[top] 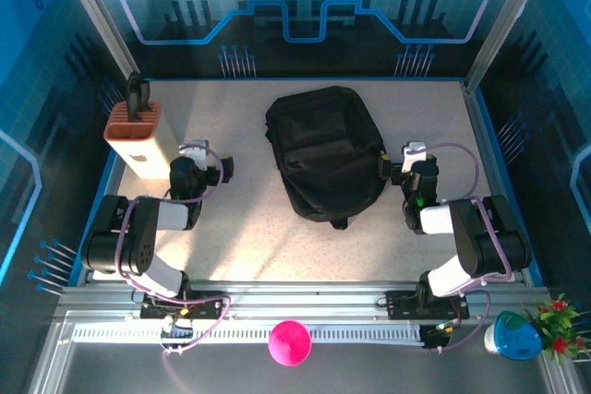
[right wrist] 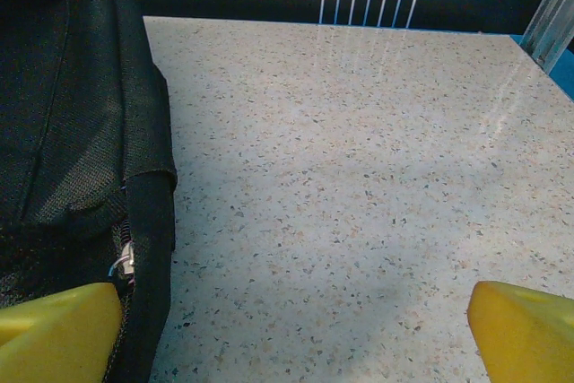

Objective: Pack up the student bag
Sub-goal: Reset both arms

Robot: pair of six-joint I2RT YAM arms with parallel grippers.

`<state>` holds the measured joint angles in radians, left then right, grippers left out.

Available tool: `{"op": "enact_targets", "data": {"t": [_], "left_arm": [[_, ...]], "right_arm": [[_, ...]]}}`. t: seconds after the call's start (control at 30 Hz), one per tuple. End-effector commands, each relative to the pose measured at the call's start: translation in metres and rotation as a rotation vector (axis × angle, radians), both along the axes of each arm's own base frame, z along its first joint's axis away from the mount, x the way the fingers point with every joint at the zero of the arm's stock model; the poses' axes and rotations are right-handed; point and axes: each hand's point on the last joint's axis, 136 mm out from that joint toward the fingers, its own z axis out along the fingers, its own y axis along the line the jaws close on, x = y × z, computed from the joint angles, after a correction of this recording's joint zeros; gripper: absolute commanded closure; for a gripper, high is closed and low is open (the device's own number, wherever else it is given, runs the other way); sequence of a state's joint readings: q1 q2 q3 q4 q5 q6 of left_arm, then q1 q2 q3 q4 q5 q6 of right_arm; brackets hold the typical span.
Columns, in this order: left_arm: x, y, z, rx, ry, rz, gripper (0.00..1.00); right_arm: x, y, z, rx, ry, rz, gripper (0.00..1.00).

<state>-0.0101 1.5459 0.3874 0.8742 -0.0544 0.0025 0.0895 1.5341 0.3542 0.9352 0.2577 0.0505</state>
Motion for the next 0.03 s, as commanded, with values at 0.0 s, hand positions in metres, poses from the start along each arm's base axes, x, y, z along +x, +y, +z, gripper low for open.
{"op": "enact_targets", "data": {"t": [0.0], "left_arm": [[0.0034,0.0013,0.0054,0.002,-0.029,-0.003,0.01]], "right_arm": [[0.005,-0.0023,0.0058,-0.02,-0.019,-0.013,0.0]]}}
